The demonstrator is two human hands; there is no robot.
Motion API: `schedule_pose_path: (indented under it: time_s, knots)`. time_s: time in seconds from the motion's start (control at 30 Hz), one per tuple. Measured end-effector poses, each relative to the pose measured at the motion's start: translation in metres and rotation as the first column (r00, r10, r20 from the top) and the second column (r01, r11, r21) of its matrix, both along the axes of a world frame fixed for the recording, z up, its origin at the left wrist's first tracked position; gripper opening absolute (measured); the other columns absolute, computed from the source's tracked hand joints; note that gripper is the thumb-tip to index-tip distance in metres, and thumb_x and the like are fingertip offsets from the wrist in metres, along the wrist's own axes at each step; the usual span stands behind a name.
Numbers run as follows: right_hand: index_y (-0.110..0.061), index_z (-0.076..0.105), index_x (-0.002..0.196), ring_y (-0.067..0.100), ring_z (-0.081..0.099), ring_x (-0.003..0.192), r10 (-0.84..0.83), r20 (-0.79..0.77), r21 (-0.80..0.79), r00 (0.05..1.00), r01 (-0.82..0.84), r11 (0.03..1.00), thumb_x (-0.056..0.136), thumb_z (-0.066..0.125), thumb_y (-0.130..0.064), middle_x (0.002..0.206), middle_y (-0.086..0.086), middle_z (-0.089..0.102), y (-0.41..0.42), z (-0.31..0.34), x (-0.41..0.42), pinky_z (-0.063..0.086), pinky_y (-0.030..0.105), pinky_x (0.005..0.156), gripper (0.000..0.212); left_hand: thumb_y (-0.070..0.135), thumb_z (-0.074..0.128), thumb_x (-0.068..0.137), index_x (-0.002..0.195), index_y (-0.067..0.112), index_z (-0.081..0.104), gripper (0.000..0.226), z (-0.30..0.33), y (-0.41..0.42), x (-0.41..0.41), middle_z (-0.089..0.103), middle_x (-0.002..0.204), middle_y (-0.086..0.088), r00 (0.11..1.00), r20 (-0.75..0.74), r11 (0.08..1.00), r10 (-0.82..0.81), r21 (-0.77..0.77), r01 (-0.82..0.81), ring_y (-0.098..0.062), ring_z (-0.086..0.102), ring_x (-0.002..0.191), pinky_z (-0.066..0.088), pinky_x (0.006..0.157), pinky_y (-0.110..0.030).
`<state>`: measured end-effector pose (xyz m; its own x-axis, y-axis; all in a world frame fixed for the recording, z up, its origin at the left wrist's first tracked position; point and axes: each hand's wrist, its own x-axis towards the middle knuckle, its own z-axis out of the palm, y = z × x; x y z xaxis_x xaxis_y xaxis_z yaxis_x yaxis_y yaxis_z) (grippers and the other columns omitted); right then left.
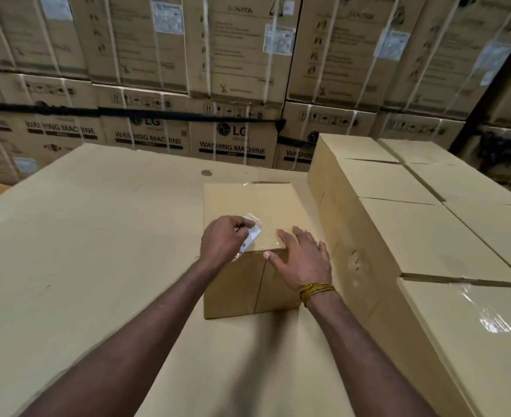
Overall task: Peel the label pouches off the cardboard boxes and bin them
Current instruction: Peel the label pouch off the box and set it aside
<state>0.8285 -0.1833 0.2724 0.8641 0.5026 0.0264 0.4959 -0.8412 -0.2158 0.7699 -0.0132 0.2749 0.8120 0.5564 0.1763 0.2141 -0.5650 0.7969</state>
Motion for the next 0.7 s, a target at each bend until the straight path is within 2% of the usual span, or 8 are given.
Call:
schedule_pose_path:
  time_s: [0.1, 0.2, 0.3, 0.37, 0.47, 0.7]
  knots:
    - [-0.037, 0.026, 0.153, 0.022, 0.012, 0.151, 0.007, 0.022, -0.002, 1.000, -0.007, 1.000, 0.094, 0.040, -0.067, 0.164, 0.000, 0.018, 0.008, -0.002, 0.055, 0.007, 0.050, 0.123, 0.068, 0.015, 0.055, 0.087, 0.107, 0.029, 0.078, 0.034, 0.001, 0.004, 0.051, 0.072, 0.118, 0.010, 0.999, 0.034, 1.000, 0.030, -0.009, -0.030, -0.011, 0.065, 0.096, 0.050, 0.071, -0.026]
    - [-0.037, 0.027, 0.153, 0.024, 0.014, 0.151, 0.000, 0.039, -0.002, 0.999, 0.000, 1.000, 0.094, 0.040, -0.067, 0.163, 0.001, 0.020, 0.019, -0.006, 0.107, 0.008, 0.051, 0.122, 0.067, 0.016, 0.055, 0.088, 0.107, 0.027, 0.078, 0.032, 0.001, 0.014, 0.103, 0.073, 0.116, 0.009, 0.997, 0.059, 0.999, 0.039, -0.016, -0.038, -0.011, 0.065, 0.092, 0.044, 0.064, -0.024]
    - [-0.036, 0.027, 0.152, 0.024, 0.016, 0.150, -0.015, 0.060, 0.003, 0.998, 0.015, 1.000, 0.094, 0.040, -0.067, 0.162, 0.002, 0.022, 0.033, -0.009, 0.160, 0.008, 0.053, 0.121, 0.067, 0.015, 0.054, 0.089, 0.109, 0.024, 0.078, 0.032, -0.001, 0.027, 0.158, 0.073, 0.116, 0.005, 0.994, 0.100, 0.999, 0.052, -0.007, -0.051, -0.012, 0.066, 0.098, 0.046, 0.070, -0.024]
    - [-0.035, 0.028, 0.153, 0.025, 0.016, 0.150, -0.024, 0.070, 0.015, 0.997, 0.023, 1.000, 0.094, 0.040, -0.066, 0.162, 0.002, 0.023, 0.043, -0.011, 0.196, 0.006, 0.054, 0.121, 0.067, 0.014, 0.054, 0.092, 0.112, 0.020, 0.077, 0.031, -0.005, 0.035, 0.194, 0.072, 0.117, 0.002, 0.989, 0.136, 0.995, 0.051, 0.074, -0.062, -0.013, 0.065, 0.103, 0.048, 0.077, -0.025]
    - [-0.034, 0.029, 0.153, 0.026, 0.015, 0.151, -0.043, 0.081, 0.032, 0.996, 0.040, 0.999, 0.095, 0.041, -0.065, 0.162, 0.004, 0.023, 0.060, -0.015, 0.247, 0.004, 0.054, 0.122, 0.067, 0.016, 0.054, 0.096, 0.116, 0.019, 0.074, 0.029, -0.011, 0.045, 0.244, 0.070, 0.116, -0.002, 0.983, 0.172, 0.976, 0.070, 0.191, -0.103, -0.013, 0.062, 0.099, 0.044, 0.077, -0.022]
    - [-0.035, 0.029, 0.153, 0.023, 0.013, 0.151, -0.073, 0.086, 0.049, 0.994, 0.069, 0.996, 0.094, 0.041, -0.066, 0.163, 0.002, 0.021, 0.086, -0.020, 0.360, -0.001, 0.051, 0.121, 0.067, 0.015, 0.053, 0.093, 0.113, 0.019, 0.076, 0.030, -0.015, 0.066, 0.355, 0.073, 0.116, 0.001, 0.982, 0.185, 0.995, 0.038, 0.085, -0.055, -0.012, 0.066, 0.099, 0.051, 0.081, -0.026]
